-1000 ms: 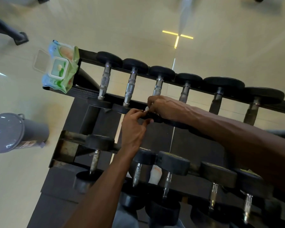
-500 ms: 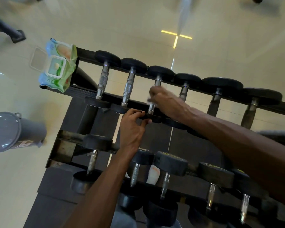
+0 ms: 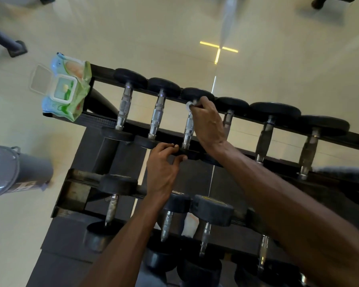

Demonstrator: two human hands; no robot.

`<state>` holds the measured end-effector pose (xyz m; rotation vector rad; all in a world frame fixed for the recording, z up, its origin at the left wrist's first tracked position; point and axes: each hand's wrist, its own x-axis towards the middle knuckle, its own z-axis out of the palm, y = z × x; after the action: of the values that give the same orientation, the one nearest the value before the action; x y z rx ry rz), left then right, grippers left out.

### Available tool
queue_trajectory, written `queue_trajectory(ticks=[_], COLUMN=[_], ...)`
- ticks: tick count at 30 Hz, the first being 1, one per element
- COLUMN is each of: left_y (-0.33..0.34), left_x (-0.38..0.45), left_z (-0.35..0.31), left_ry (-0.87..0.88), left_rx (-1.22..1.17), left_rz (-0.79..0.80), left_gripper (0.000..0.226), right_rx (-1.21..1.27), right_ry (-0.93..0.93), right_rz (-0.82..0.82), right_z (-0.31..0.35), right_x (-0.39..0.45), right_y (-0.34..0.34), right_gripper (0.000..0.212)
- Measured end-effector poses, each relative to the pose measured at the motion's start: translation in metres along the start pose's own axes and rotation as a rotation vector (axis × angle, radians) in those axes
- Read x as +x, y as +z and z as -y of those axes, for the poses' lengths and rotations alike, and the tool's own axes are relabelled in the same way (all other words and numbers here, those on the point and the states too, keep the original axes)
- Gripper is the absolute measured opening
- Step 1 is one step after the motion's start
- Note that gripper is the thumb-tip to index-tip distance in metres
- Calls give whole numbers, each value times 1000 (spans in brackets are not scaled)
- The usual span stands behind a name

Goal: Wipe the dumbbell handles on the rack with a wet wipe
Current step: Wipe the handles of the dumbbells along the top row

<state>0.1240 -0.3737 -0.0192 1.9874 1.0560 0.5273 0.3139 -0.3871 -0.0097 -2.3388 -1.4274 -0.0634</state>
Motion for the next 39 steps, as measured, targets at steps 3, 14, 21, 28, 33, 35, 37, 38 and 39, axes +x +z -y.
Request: queue_trajectory(ticks=[3,14,21,28,33,35,37,38,39], left_y=[-1,1,0,-2,-1,-2,-2,-3,-3], left_x=[2,2,3,3,3,3,3,2,2], left_z=[2,3,3,1,1,1,1,1,1], left_ry=[6,-8,14,48,27,24,23,19,16], left_rx=[11,4,21,61,46,40,33,26,23], left_rz=[1,4,28,33,24,30,37,38,37], left_gripper=[28,28,29,29,29,29,29,29,29], right_rx=[66,986,315,-201,-327,-256,-203,-191,-185], right_ry=[154,1185,500,211,85,-23,-192,-272,-328], right_rz=[-96,-345,-269,63,250,315,397,425,428], right_z=[10,16,28,36,46,43,36,31,25], right_x=[8,16,3,5,18,22,15,10,6], right_y=[0,5,15,12,6,3,-2,-6,-9], right_gripper=[16,11,11,36,14,14,12,13,15])
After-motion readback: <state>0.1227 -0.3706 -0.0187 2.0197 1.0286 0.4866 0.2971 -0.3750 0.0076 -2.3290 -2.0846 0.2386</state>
